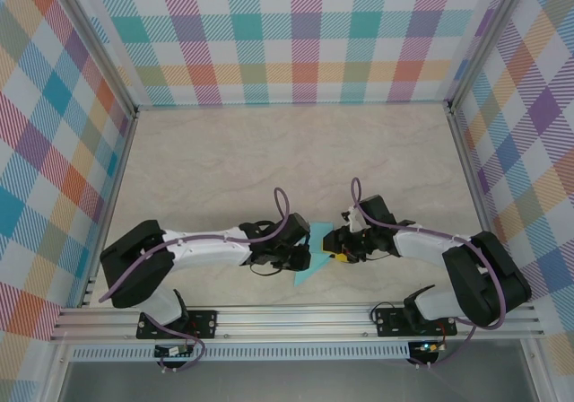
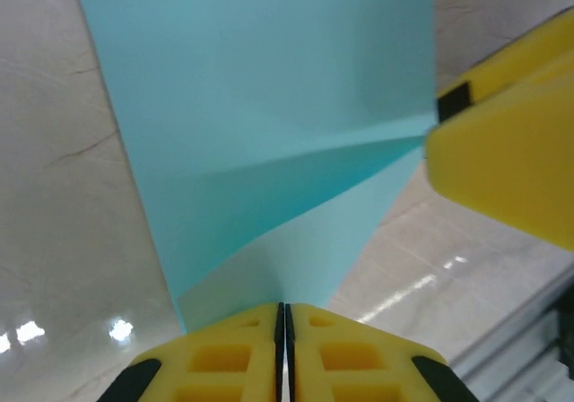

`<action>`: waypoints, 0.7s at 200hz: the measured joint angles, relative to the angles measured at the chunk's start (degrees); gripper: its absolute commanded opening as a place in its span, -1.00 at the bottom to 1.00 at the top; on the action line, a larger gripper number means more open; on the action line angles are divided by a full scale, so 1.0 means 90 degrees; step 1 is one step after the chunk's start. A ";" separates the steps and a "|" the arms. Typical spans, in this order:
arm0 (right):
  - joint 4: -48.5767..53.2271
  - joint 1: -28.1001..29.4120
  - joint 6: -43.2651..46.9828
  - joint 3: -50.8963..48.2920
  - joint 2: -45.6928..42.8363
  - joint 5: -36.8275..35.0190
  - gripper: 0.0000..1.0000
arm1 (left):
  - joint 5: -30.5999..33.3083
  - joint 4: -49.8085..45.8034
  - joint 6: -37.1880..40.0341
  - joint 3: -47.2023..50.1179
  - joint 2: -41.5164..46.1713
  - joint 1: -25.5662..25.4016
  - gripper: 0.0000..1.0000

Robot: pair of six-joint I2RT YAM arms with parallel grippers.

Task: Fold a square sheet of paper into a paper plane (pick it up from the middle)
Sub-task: Perform the fourth fold on the wing at the bottom-center of the table.

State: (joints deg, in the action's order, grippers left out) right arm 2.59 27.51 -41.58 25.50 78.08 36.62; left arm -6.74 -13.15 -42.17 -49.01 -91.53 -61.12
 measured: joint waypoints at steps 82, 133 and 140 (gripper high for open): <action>-0.0005 0.0032 0.0061 0.0250 0.0379 0.0138 -0.08 | 0.0257 0.0131 0.0000 -0.0117 -0.0403 0.0000 -0.81; -0.0002 0.0126 0.0228 0.0534 0.0821 0.0277 -0.41 | 0.0287 0.0172 0.0000 -0.0104 -0.0357 -0.0002 -0.65; -0.0005 0.0141 0.0243 0.0566 0.0872 0.0279 -0.44 | 0.0340 0.0148 0.0000 -0.0100 -0.0318 -0.0019 -0.60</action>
State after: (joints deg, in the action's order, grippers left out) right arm 2.55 28.77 -39.40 30.59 85.93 39.13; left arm -3.68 -11.81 -42.17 -49.91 -94.39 -61.30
